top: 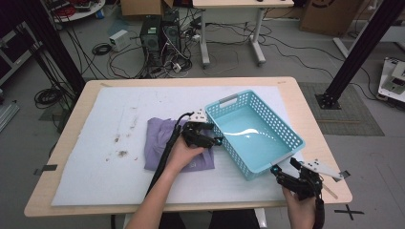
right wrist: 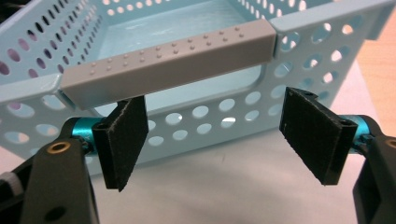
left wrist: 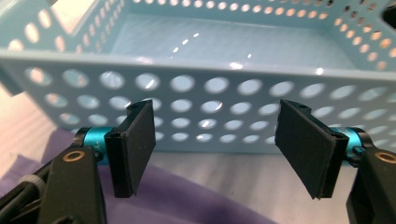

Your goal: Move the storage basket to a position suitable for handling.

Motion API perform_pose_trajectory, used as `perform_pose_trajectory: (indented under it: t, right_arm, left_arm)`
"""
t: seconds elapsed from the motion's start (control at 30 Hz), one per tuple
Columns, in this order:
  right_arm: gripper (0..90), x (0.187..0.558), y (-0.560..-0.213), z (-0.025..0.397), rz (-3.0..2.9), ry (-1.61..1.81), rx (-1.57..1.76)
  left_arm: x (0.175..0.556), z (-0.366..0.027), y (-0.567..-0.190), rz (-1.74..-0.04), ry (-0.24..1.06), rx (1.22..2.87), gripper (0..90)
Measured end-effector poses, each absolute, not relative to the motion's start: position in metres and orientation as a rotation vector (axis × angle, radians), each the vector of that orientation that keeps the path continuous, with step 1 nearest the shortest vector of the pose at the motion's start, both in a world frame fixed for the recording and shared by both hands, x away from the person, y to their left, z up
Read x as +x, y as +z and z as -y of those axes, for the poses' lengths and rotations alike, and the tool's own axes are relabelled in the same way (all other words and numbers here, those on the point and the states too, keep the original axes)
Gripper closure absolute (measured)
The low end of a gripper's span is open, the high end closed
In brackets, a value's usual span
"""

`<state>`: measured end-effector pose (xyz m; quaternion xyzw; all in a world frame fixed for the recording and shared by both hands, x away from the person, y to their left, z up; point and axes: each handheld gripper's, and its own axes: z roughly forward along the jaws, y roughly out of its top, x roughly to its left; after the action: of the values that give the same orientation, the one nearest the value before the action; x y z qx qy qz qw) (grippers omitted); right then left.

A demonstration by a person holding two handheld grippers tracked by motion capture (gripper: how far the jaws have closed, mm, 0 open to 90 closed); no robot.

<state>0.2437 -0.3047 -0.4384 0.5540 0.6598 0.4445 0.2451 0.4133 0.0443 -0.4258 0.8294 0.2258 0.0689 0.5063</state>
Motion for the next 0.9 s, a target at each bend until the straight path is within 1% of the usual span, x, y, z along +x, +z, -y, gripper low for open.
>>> perform_pose_trajectory:
  t: [0.1,0.27,0.3,0.4,0.63,0.77,0.9]
  right_arm:
    - [24.8,0.26,-0.436,0.308,-1.797,1.207,1.542]
    - [25.2,0.288,-0.434,0.315,-1.797,1.201,1.564]
    - [25.2,0.288,-0.434,0.315,-1.797,1.201,1.564]
    - [25.6,0.31,-0.433,0.319,-1.808,1.181,1.578]
    - [26.5,0.342,-0.436,0.318,-1.846,1.105,1.585]
    - [26.5,0.342,-0.436,0.32,-1.847,1.092,1.605]
    - [26.4,0.324,-0.431,0.331,-1.799,1.122,1.6]
  left_arm:
    - [0.412,-0.046,-0.424,-0.55,0.171,2.005,28.6]
    - [0.407,-0.066,-0.42,-0.557,0.197,1.968,28.6]
    - [0.407,-0.066,-0.42,-0.557,0.197,1.968,28.6]
    - [0.402,-0.085,-0.416,-0.559,0.233,1.938,28.6]
    - [0.395,-0.114,-0.407,-0.562,0.288,1.871,28.6]
    - [0.392,-0.128,-0.404,-0.564,0.298,1.849,28.6]
    - [0.386,-0.141,-0.401,-0.558,0.308,1.839,28.6]
